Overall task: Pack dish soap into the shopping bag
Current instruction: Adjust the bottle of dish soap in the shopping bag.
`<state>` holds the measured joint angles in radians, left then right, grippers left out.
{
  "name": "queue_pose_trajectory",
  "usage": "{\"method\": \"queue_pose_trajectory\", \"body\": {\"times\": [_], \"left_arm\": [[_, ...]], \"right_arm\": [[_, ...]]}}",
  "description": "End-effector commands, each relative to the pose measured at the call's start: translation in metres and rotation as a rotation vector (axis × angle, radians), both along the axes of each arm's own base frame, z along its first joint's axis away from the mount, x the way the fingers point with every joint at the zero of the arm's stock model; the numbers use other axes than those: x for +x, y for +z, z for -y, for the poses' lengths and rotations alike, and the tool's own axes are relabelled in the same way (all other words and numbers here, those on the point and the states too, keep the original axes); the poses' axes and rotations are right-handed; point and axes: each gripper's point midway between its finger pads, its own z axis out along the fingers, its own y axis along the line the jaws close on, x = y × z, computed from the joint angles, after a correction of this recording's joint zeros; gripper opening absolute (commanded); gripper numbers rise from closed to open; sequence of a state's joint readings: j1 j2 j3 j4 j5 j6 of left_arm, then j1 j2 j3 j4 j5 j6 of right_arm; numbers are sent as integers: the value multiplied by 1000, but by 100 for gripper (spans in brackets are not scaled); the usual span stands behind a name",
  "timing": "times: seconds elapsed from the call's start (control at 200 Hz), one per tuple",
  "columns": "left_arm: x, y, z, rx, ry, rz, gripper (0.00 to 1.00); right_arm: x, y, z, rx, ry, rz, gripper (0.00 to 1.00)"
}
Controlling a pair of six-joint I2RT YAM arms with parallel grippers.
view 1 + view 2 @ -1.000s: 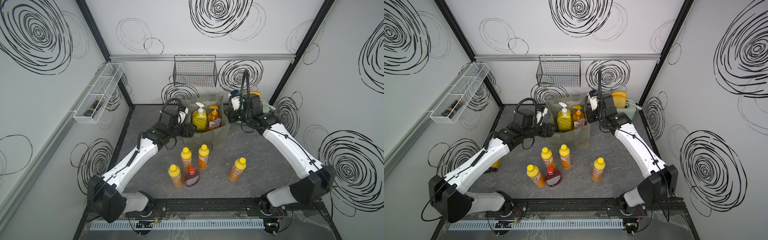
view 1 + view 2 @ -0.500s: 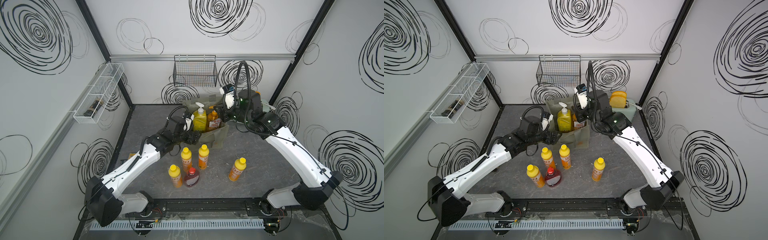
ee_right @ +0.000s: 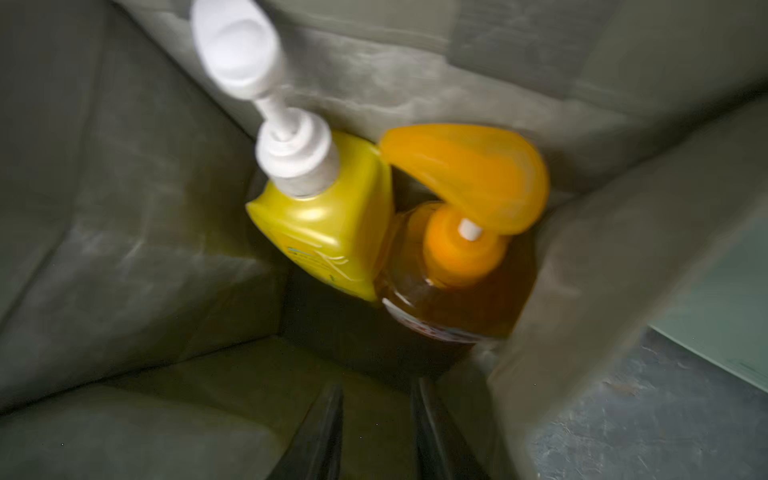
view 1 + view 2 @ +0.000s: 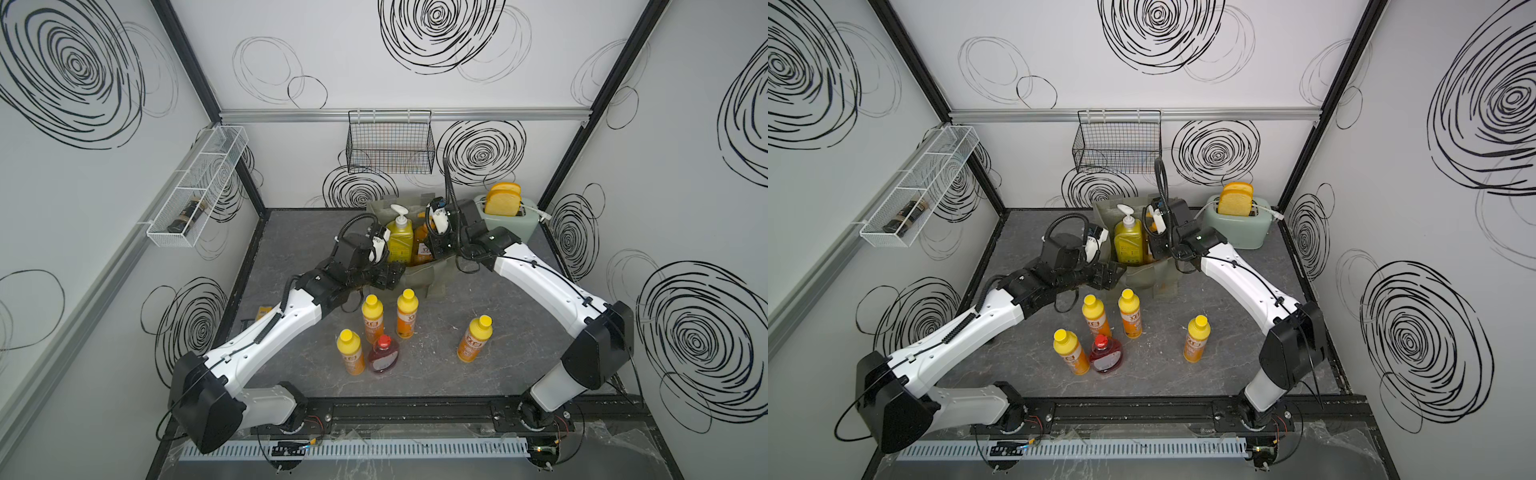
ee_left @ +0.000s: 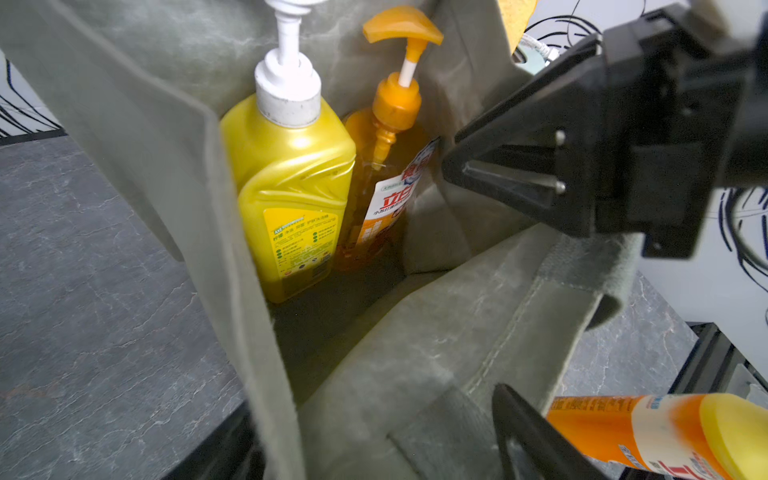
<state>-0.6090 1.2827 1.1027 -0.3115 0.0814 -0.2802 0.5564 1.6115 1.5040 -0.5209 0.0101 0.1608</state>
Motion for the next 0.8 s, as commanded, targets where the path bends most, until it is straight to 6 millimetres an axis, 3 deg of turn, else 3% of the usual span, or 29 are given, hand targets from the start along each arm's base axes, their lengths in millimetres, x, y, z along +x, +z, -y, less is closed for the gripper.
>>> {"method": "queue_pose_trajectory", "body": {"times": [0.0,0.19,0.545,0.791], "left_arm": [[-3,7,4,-23,-18,35,85],[-5,5,6,-20,-23,37,85],[-8,4,7,-15,-33,36,85],[-9,3,6,-6,-35,37,85]], "right_arm": [[19,5,5,24,-45,35,35],[41,5,1,1,-76,56,41],[65,-15,-9,-43,-92,40,55],[81,-25,-11,-73,-113,34,56]]}}
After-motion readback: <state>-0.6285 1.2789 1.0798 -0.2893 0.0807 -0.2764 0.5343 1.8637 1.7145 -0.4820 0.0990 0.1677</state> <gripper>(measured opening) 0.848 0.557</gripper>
